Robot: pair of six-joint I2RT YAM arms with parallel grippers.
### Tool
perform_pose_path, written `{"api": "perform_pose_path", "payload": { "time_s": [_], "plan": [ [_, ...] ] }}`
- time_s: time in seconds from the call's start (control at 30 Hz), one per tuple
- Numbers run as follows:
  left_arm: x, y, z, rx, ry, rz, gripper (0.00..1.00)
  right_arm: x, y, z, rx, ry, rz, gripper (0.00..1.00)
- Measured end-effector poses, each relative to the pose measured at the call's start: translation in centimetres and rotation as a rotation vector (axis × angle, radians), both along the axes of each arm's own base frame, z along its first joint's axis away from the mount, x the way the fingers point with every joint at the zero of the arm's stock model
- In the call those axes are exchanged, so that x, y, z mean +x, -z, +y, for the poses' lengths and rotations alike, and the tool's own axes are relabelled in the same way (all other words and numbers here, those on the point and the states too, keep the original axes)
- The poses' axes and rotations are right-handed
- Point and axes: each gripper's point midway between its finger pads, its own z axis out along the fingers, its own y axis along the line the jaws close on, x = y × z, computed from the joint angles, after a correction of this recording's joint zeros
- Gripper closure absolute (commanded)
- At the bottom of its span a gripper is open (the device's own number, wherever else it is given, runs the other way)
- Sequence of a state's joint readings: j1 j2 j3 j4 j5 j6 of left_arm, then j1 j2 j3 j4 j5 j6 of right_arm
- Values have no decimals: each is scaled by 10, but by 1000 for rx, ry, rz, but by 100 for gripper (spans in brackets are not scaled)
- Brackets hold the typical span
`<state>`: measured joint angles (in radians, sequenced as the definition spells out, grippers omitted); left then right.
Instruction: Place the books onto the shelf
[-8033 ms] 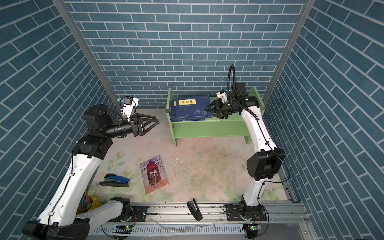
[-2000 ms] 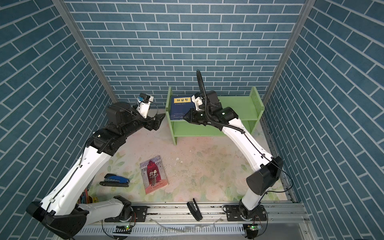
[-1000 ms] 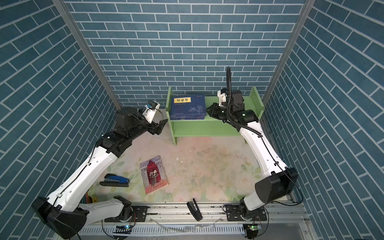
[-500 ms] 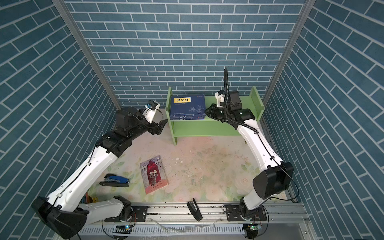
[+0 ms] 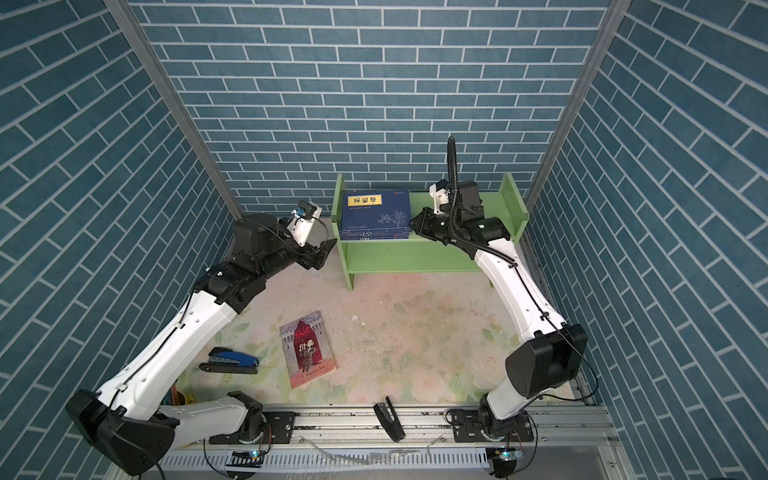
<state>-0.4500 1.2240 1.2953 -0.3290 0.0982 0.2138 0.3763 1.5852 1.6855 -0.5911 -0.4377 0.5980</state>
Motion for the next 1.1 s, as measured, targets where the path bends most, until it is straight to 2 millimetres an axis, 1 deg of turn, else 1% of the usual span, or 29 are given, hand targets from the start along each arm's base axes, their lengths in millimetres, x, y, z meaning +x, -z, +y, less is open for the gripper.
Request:
{"api": "perform_pose_path", "payload": {
  "time_s": [0.2, 0.53, 0.73, 0.8, 0.9, 1.1],
  "plan": [
    [1, -1, 0, -2, -3, -6, 11, -2, -1, 2, 8, -12, 3, 89],
    [1, -1, 1, 3, -8, -9, 11, -4, -1, 4, 18, -24, 9, 90],
    [2, -2, 2, 6, -9, -11, 11, -4, -2, 4, 18, -24, 8, 89],
    [2, -1, 2, 8, -11, -12, 11, -4, -3, 4, 17, -24, 9, 86],
    [2, -1, 2, 9, -12, -12, 10, -3, -7, 3, 15, -22, 6, 83],
    [2, -1, 2, 9, -12, -12, 10, 0, -21, 3, 19, -17, -27, 82]
  ]
}}
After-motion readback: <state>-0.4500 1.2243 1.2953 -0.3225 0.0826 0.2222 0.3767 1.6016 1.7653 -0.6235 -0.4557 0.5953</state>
